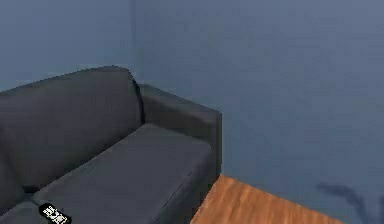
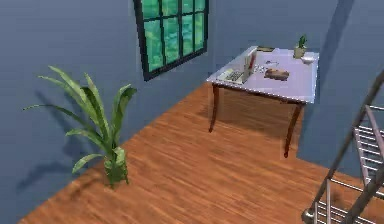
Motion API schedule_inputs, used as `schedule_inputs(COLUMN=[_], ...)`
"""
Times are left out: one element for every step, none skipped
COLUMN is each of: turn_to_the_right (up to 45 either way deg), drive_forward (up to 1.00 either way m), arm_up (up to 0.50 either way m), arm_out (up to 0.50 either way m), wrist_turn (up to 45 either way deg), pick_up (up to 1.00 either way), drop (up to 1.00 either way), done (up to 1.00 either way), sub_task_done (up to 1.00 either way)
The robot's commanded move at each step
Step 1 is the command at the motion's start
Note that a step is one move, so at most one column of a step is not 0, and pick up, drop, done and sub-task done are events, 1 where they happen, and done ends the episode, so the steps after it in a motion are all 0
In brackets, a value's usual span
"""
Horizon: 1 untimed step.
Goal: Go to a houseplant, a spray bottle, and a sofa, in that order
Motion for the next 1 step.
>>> schedule_inputs(turn_to_the_right=[45.0], drive_forward=[0.00], arm_up=[0.00], arm_out=[0.00], wrist_turn=[0.0], pick_up=[0.00], drop=[0.00], done=[0.00], sub_task_done=[0.00])
